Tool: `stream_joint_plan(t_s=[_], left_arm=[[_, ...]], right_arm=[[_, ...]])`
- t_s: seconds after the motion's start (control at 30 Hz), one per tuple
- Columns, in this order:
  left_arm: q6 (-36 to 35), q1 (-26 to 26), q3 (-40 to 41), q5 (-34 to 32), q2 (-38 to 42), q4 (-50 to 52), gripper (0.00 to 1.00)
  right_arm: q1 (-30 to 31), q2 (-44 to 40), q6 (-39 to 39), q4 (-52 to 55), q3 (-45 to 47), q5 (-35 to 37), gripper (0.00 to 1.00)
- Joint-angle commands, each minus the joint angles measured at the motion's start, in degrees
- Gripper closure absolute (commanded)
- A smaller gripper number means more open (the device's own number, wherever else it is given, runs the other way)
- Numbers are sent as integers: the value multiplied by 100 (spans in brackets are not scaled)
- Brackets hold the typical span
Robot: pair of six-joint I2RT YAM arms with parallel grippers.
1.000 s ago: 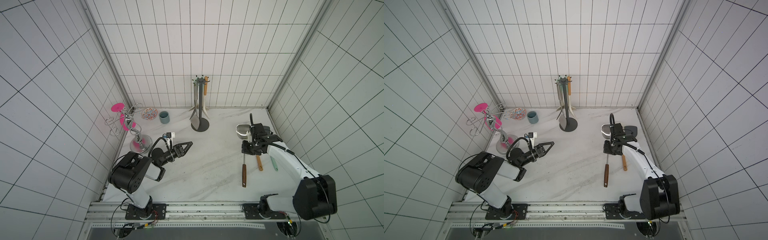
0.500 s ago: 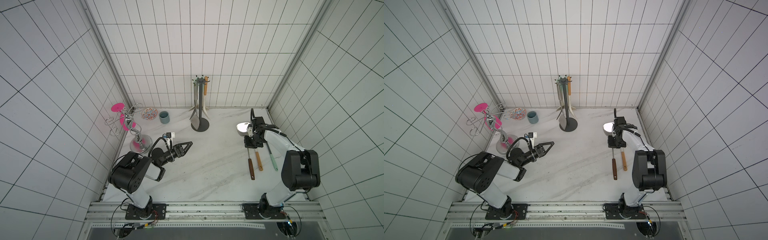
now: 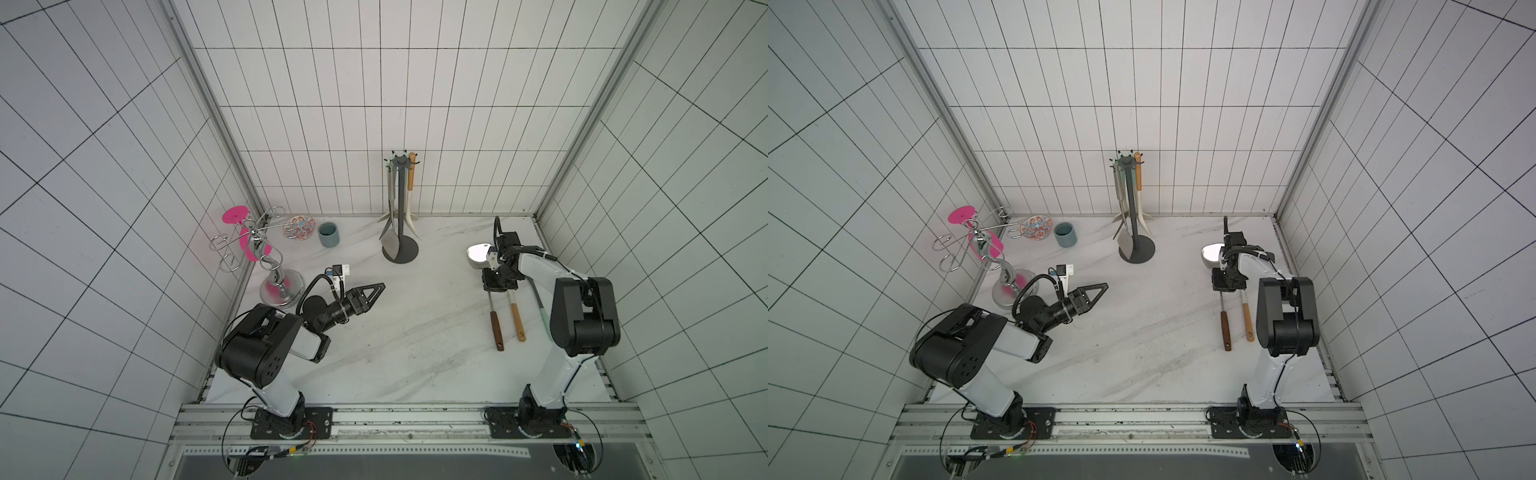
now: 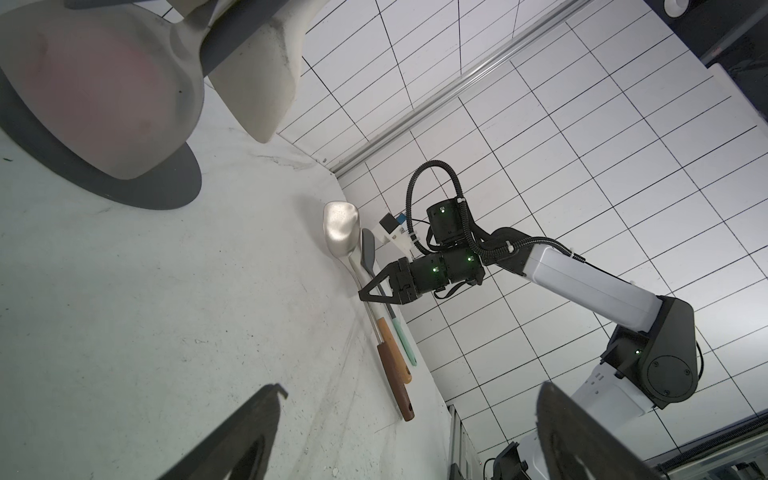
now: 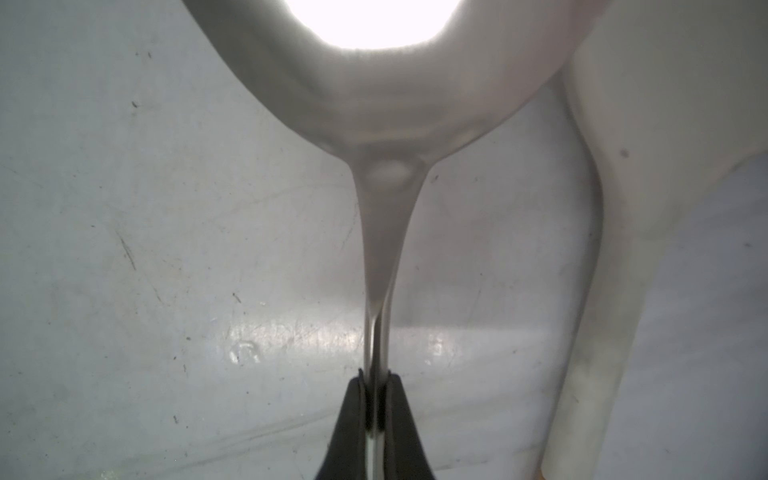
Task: Take the spatula off the kitchen utensil rack
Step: Place the spatula at the center of the board.
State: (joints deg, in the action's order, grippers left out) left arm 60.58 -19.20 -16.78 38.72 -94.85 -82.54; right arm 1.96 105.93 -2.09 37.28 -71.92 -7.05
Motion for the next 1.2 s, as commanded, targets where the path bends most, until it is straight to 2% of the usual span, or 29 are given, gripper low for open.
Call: stream_joint_plan(t_s=[0.0,0.3,0.53,0.8,1.17], left_arm=[[-82,-31,-65,-67,37,-72,3],[-56,-66,-99,-62,-102,-167,3],[-55,-93,-119,-62,-148,-183,3],[-120,-128,-152,-85,-256,-152,3],[-280,-154,-152,-94,-45,76,3]], right_arm=[[-11,145,42,-28,-582,-79,100],[-12,376,8,48,-665,80,99],[46,354,37,96,-596,370,82],[233,66,112,233,-739,726,71],[564,-1490,-199,223,-298,948,43]])
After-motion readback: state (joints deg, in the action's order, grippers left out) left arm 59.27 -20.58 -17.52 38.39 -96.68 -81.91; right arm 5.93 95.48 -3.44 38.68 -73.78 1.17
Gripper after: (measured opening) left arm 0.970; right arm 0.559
